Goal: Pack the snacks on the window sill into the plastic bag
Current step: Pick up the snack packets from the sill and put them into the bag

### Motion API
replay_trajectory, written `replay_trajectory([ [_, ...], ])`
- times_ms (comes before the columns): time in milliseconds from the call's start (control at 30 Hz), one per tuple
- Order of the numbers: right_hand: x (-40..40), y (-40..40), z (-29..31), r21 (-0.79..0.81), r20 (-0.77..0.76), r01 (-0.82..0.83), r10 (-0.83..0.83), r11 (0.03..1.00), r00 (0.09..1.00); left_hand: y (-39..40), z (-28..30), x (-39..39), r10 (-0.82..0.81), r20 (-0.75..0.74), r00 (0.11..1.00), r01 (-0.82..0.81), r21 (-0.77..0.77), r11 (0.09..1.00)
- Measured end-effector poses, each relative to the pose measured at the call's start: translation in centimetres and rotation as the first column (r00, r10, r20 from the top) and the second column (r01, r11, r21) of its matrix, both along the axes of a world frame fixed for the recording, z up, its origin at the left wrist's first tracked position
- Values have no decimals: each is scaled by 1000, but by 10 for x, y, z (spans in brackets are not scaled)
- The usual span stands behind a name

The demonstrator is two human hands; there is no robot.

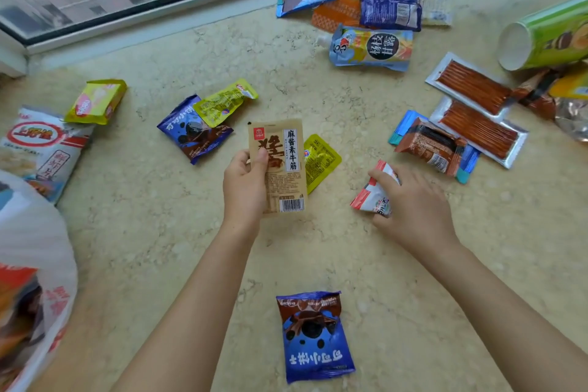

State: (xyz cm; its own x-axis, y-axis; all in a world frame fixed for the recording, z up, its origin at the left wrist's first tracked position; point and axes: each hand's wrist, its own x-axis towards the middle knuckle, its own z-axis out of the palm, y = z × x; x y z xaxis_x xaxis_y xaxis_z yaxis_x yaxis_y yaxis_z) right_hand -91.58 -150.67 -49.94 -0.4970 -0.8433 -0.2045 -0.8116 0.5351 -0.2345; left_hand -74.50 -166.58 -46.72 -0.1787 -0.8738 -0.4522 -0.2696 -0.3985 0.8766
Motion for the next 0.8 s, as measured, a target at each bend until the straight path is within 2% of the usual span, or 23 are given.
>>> replay_trajectory([
  [100, 8, 2, -1, -7, -8, -31, 31, 999, 999, 6, 5, 6, 20, -42, 999, -18, 49, 999],
  [333, 52, -7, 23, -213, 11, -50, 54, 976, 998, 17, 29, 47, 12, -87, 996, -7, 57, 998],
  [667, 175, -34, 90, -379, 90, -161, 209, 911, 974, 32, 81, 173, 121, -136, 983, -127, -42, 991],
  [800, 231, -47, 110, -432, 137, -194, 277, 881, 951, 30, 104, 234, 176, -129, 976, -196, -161, 967],
])
